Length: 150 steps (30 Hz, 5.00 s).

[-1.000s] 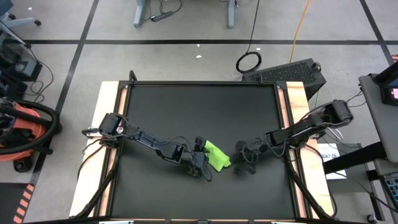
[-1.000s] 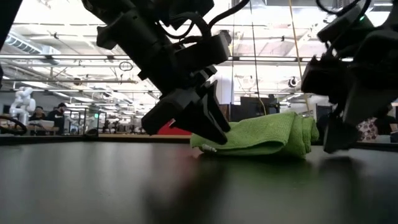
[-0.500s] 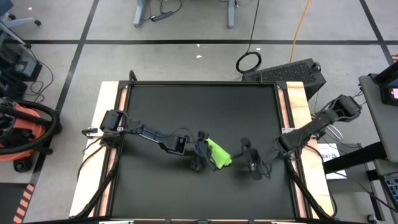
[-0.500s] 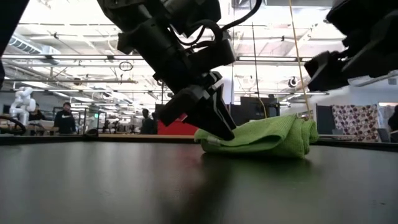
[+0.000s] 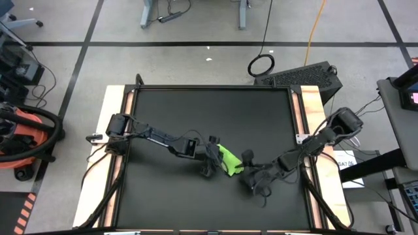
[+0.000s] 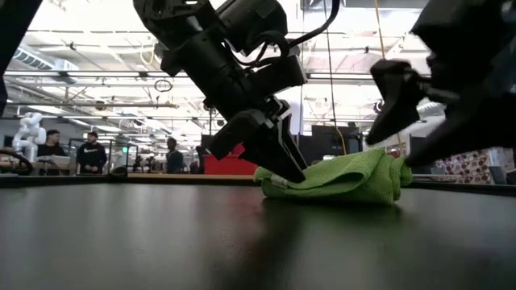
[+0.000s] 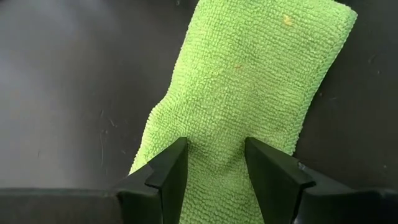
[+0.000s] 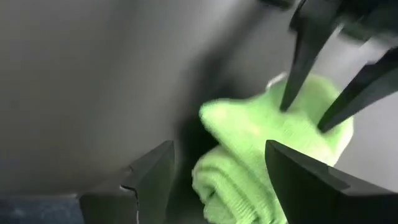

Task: Roll towel into tight, uniform cylinder
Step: Roll the green towel, then return to Home Position

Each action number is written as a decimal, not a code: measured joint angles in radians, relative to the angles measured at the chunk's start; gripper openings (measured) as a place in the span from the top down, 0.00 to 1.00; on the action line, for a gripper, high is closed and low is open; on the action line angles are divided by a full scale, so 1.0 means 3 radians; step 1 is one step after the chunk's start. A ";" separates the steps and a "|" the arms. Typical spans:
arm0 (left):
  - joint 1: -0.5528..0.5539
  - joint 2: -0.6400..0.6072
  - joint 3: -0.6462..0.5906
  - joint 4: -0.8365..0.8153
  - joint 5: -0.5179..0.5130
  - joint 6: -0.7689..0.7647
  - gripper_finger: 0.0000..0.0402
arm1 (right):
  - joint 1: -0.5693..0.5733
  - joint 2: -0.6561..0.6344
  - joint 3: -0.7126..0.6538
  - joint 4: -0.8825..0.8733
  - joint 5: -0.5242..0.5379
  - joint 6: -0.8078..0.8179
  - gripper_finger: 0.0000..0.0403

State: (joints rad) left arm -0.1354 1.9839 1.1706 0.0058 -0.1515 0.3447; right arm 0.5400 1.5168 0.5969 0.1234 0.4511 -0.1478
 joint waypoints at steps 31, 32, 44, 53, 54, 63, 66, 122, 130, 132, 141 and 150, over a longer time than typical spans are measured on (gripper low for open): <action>0.0012 -0.0134 0.0004 -0.0435 -0.0090 -0.0001 0.59 | -0.0323 0.0375 -0.0553 0.1133 0.0002 0.0836 0.99; 0.0010 -0.0138 0.0004 -0.0473 -0.0035 -0.0031 0.59 | -0.0348 0.0375 -0.0608 0.1276 -0.0073 0.0834 0.99; -0.0111 -0.0141 0.0004 -0.0626 0.0240 -0.0321 0.59 | -0.0740 0.0375 -0.0846 0.1872 -0.1003 0.0782 0.96; -0.0133 -0.0141 0.0009 -0.0969 0.0269 -0.0624 0.59 | -0.0899 0.0374 -0.0834 0.1886 -0.1157 0.0667 0.90; -0.0133 -0.0142 0.0010 -0.1004 0.0268 -0.0663 0.59 | -0.0914 0.0374 -0.0823 0.1886 -0.1179 0.0642 0.90; -0.0158 -0.0145 0.0051 -0.1050 0.0270 -0.0785 0.59 | -0.0972 0.0374 -0.0781 0.1822 -0.1273 0.0507 0.77; -0.0189 -0.0165 0.0091 -0.1099 0.0272 -0.0783 0.59 | -0.0937 0.0313 -0.0780 0.1777 -0.1273 0.0558 0.65; -0.1171 -0.4508 -0.3878 0.1746 -0.1992 -0.1218 0.59 | -0.0766 -0.5012 -0.1745 -0.0849 -0.0773 0.0601 0.53; -0.1171 -0.4501 -0.3881 0.1677 -0.2031 -0.1245 0.59 | -0.0790 -0.4973 -0.1750 -0.0859 -0.0694 0.0355 0.53; -0.1171 -0.4500 -0.3881 0.1632 -0.2026 -0.1347 0.59 | -0.0800 -0.4961 -0.1749 -0.0853 -0.0658 0.0356 0.53; -0.1171 -0.4499 -0.3882 0.1348 -0.2026 -0.1191 0.59 | -0.0800 -0.4959 -0.1746 -0.0853 -0.0628 0.0392 0.53; -0.1171 -0.4498 -0.3883 0.1313 -0.2023 -0.1193 0.59 | -0.0800 -0.4959 -0.1746 -0.0853 -0.0634 0.0403 0.53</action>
State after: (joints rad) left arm -0.4866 0.6346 0.0055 0.3996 -0.7586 -0.0133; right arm 0.3000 0.0292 0.0731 -0.1326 0.2608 -0.0269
